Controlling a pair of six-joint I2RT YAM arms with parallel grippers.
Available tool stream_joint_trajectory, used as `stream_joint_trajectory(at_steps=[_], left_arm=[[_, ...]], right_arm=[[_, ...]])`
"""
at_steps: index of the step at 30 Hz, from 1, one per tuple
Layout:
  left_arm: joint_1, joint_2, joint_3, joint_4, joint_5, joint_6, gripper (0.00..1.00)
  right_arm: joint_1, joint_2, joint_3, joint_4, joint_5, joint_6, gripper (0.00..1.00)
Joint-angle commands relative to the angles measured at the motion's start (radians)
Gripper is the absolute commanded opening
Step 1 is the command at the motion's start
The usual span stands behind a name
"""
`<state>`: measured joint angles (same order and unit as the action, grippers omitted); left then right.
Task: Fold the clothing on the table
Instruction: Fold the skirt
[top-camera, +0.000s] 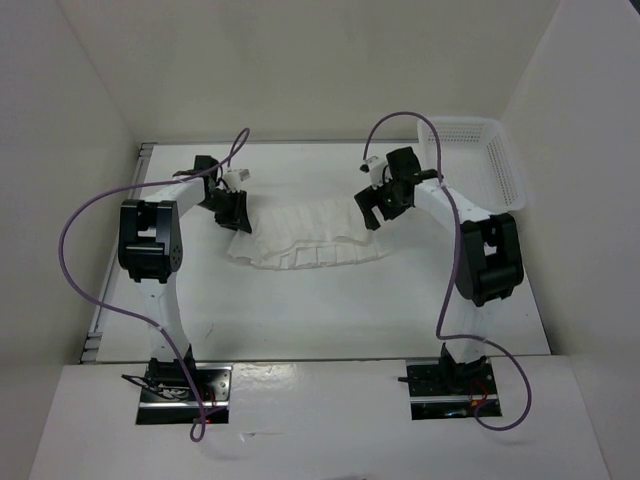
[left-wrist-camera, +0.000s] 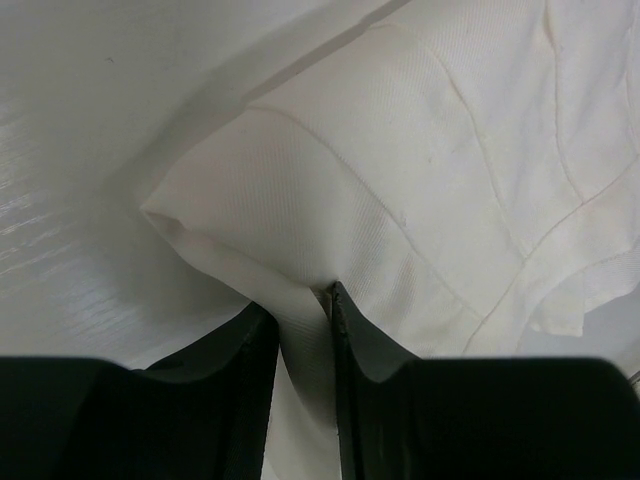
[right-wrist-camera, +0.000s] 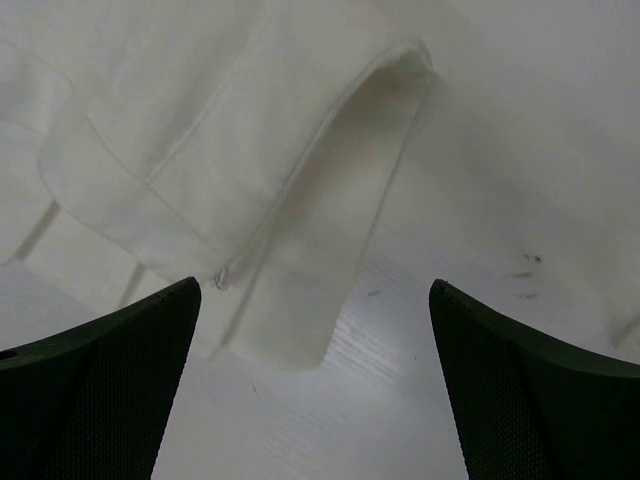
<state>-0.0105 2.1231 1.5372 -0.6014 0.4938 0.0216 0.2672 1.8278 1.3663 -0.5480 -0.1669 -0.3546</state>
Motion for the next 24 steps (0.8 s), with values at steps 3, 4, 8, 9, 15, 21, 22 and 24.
stream_joint_trajectory(at_steps=[3,4,8,9,15,21,22,24], left_arm=[[-0.013,0.032,-0.017,0.003,-0.026,0.012,0.32],[-0.013,0.032,-0.026,0.003,-0.026,0.012,0.32],[-0.013,0.032,-0.026,0.003,-0.026,0.021,0.32],[-0.013,0.032,-0.026,-0.007,-0.026,0.021,0.32],[-0.013,0.023,-0.003,-0.017,-0.017,0.021,0.32],[-0.022,0.023,0.006,-0.017,-0.017,0.031,0.31],[-0.022,0.023,0.006,-0.017,-0.017,0.031,0.31],[-0.022,0.023,0.006,-0.017,-0.017,0.031,0.31]], right_arm=[[-0.123,0.135,0.209,-0.03,-0.285,0.068,0.99],[-0.123,0.168,0.227,-0.039,-0.302,0.068,0.99],[-0.134,0.202,0.26,-0.041,-0.322,0.068,0.99],[-0.134,0.214,0.26,-0.041,-0.322,0.068,0.99],[-0.143,0.263,0.249,-0.041,-0.399,0.068,0.99],[-0.143,0.286,0.229,-0.05,-0.419,0.048,0.99],[-0.143,0.286,0.229,-0.05,-0.419,0.037,0.99],[-0.143,0.298,0.229,-0.04,-0.41,0.037,0.99]])
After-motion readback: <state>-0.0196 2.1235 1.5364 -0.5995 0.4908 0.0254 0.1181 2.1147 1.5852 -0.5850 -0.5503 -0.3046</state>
